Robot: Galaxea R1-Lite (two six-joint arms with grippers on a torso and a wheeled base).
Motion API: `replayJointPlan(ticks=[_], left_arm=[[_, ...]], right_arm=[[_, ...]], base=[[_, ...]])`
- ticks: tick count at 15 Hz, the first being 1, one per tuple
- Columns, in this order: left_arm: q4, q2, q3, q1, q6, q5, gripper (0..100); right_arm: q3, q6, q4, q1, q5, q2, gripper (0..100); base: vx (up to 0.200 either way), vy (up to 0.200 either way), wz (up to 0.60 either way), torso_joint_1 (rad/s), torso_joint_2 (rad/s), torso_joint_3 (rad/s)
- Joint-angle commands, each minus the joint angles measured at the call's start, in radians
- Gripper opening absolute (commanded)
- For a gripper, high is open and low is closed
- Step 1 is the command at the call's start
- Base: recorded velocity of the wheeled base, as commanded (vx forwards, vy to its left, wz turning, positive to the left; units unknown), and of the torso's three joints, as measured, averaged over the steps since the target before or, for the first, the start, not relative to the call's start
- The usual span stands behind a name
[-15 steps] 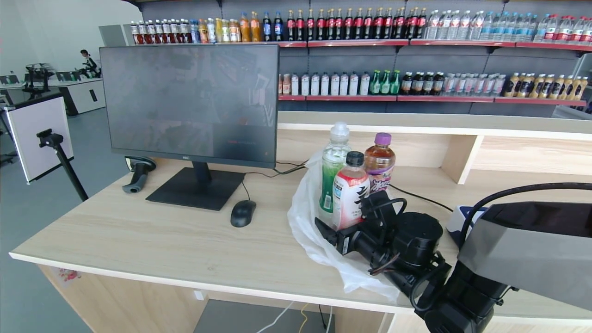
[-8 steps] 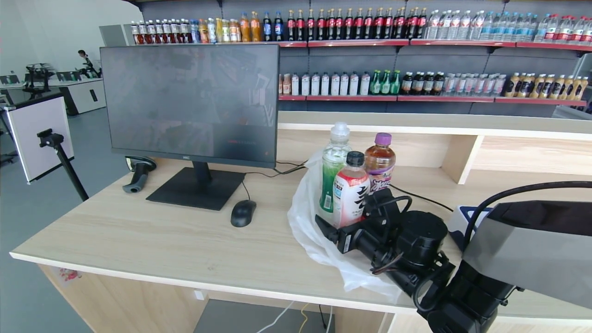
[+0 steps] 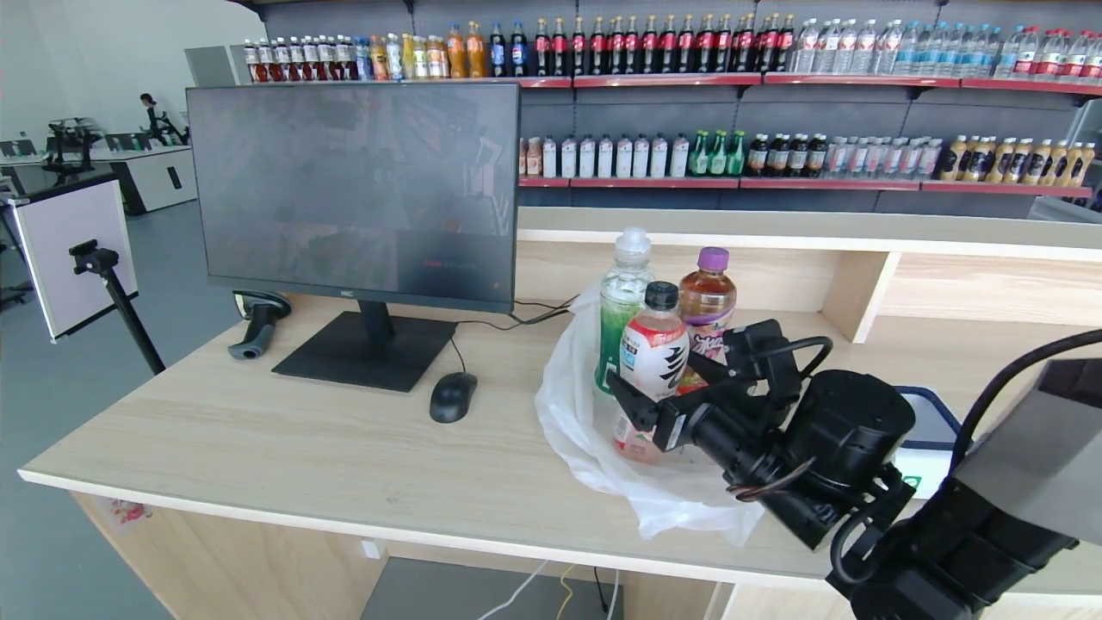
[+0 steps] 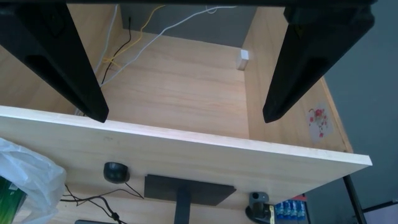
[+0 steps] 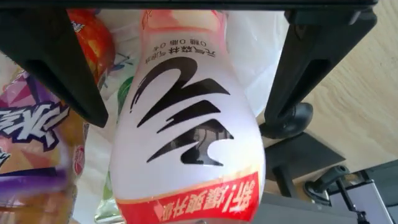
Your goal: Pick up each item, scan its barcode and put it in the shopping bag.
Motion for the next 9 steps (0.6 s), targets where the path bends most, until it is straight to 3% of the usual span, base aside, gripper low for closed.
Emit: replayJointPlan(ticks=[1,6,9], left_arm=[[-0.001,0.000,0.000,0.000,0.000,0.000,100],[-0.001,0.000,0.000,0.000,0.000,0.000,100],[0.001,0.000,0.000,0.000,0.000,0.000,100]], right_arm=[[0.052,0.006,-0.001,0.001,-0.001,-0.117,100],[0.311,0.001,-0.001,-0.008,0.001,-0.410,100],[0.534,-0.012,-0.001,-0.048,-0.001,-0.647,100]], base=[[0.000,0.000,0.00,0.000,0.00,0.000],[0.000,0.000,0.00,0.000,0.00,0.000],[0.000,0.000,0.00,0.000,0.00,0.000]])
